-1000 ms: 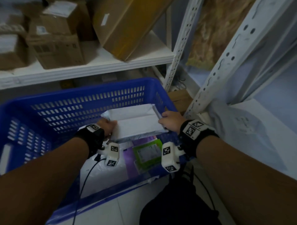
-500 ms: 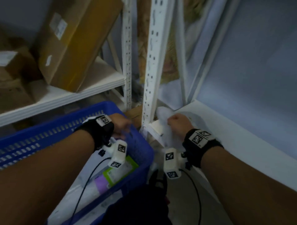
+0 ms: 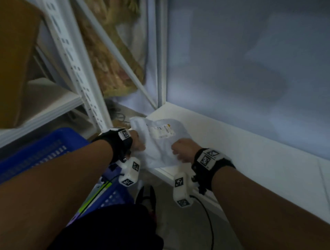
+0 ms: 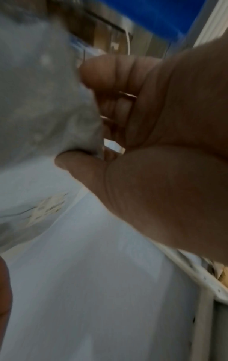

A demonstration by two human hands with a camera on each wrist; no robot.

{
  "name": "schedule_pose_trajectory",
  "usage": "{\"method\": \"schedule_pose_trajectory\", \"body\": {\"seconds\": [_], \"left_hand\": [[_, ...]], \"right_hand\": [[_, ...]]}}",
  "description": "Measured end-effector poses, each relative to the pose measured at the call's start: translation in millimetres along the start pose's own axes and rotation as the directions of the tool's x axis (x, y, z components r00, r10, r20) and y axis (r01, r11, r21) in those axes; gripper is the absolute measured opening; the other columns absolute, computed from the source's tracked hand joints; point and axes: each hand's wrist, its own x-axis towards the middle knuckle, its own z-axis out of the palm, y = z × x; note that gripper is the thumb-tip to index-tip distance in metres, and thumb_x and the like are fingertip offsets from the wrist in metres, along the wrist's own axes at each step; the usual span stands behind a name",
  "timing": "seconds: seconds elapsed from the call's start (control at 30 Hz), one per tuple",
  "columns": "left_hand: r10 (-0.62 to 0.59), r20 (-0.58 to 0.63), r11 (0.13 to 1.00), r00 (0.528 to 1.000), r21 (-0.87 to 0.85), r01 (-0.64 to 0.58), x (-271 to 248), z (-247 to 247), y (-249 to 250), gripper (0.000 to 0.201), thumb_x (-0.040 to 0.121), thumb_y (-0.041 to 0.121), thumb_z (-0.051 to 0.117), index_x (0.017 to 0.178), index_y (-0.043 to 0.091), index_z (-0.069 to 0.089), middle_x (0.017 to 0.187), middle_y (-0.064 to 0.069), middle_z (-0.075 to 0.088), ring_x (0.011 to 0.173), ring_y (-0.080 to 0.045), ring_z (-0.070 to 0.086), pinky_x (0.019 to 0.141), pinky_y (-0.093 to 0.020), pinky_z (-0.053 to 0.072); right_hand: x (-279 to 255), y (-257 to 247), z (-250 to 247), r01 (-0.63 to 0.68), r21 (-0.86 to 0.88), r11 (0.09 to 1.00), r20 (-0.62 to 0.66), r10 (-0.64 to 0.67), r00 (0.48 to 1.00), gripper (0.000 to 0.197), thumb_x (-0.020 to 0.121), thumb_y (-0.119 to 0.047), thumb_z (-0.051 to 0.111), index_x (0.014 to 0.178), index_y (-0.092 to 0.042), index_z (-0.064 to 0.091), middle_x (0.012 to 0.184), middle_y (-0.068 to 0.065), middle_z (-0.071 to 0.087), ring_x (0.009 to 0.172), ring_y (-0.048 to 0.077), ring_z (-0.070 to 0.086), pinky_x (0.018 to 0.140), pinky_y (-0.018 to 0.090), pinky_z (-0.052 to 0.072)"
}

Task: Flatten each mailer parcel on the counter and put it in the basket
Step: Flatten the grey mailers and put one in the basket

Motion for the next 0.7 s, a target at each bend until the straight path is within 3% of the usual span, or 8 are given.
{"method": "schedule_pose_trajectory", "body": {"seconds": [0.07,0.17,0.27,0.37,0.43,0.5,0.57,0.7], "left_hand": [[0.055,-0.058,0.974,0.997,0.222,-0.041,-7.0,2.4,19.1,0.047,0.078,0.039,0.071,0.117,0.016,0.057,0.117,-0.014,0.061,0.095,-0.033,0.065,0.078,-0.042,0.058],[0.137,-0.015,0.948,0.99,0.292,-0.127,-14.3,21.2,55.7,0.051,0.084,0.03,0.068,0.129,0.013,0.051,0.126,-0.013,0.056,0.105,-0.033,0.061,0.086,-0.041,0.056],[0.188,0.08,0.971,0.979,0.133,-0.197,-18.5,44.4,87.5,0.042,0.084,0.017,0.072,0.123,0.009,0.056,0.111,-0.013,0.059,0.094,-0.033,0.062,0.07,-0.041,0.059],[0.246,0.126,0.966,0.961,0.044,-0.254,-23.7,63.7,115.9,0.042,0.084,0.012,0.072,0.12,0.009,0.052,0.093,-0.013,0.059,0.066,-0.025,0.061,0.05,-0.032,0.052],[0.289,0.186,0.953,0.939,0.036,-0.3,-30.2,73.2,133.2,0.043,0.085,0.014,0.069,0.123,0.013,0.048,0.097,-0.016,0.065,0.061,-0.025,0.065,0.054,-0.032,0.052],[0.319,0.227,0.939,0.92,0.058,-0.339,-37.6,73.6,144.8,0.041,0.088,0.019,0.066,0.123,0.02,0.045,0.105,-0.013,0.066,0.071,-0.028,0.07,0.062,-0.033,0.054],[0.319,0.235,0.935,0.918,0.079,-0.345,-47.6,61.6,156.4,0.039,0.09,0.023,0.064,0.124,0.021,0.045,0.106,-0.008,0.067,0.073,-0.028,0.069,0.059,-0.03,0.052],[0.347,0.13,0.919,0.929,0.15,-0.364,-79.2,4.4,183.7,0.025,0.095,0.024,0.059,0.118,0.017,0.052,0.109,-0.011,0.066,0.069,-0.028,0.064,0.052,-0.023,0.046]], "right_hand": [[-3.9,13.3,-10.5,0.032,-0.039,0.999,-0.074,-0.035,0.997,0.028,0.099,-0.014,0.044,0.12,-0.006,0.061,0.132,0.021,0.058,0.122,0.033,0.056,0.061,0.015,0.034],[-16.7,40.1,-31.9,-0.007,-0.05,0.999,-0.13,0.0,0.992,0.026,0.096,-0.014,0.046,0.113,-0.008,0.064,0.125,0.023,0.061,0.116,0.035,0.059,0.059,0.017,0.034],[-30.5,63.5,-49.9,-0.049,-0.021,0.999,-0.194,0.044,0.98,0.032,0.096,-0.014,0.047,0.12,0.001,0.061,0.124,0.025,0.061,0.115,0.036,0.059,0.06,0.021,0.035],[-50.3,87.1,-66.6,-0.099,-0.017,0.995,-0.19,0.094,0.977,0.035,0.098,-0.015,0.046,0.126,0.002,0.058,0.129,0.023,0.059,0.119,0.034,0.058,0.074,0.022,0.036],[-63.6,105.4,-77.9,-0.131,0.002,0.991,-0.189,0.129,0.973,0.037,0.098,-0.015,0.046,0.13,0.002,0.056,0.132,0.022,0.058,0.122,0.032,0.056,0.077,0.024,0.038],[-74.0,119.4,-86.2,-0.156,0.013,0.988,-0.195,0.156,0.968,0.039,0.099,-0.016,0.047,0.133,0.001,0.055,0.135,0.021,0.057,0.124,0.032,0.055,0.085,0.029,0.045],[-84.0,130.6,-93.2,-0.173,0.007,0.985,-0.191,0.171,0.966,0.04,0.1,-0.016,0.047,0.135,0.002,0.052,0.137,0.021,0.055,0.126,0.031,0.054,0.087,0.029,0.045],[-101.4,129.1,-107.1,-0.169,0.004,0.986,-0.192,0.167,0.967,0.041,0.098,-0.018,0.05,0.135,0.0,0.052,0.138,0.019,0.054,0.126,0.031,0.053,0.089,0.028,0.045]]}}
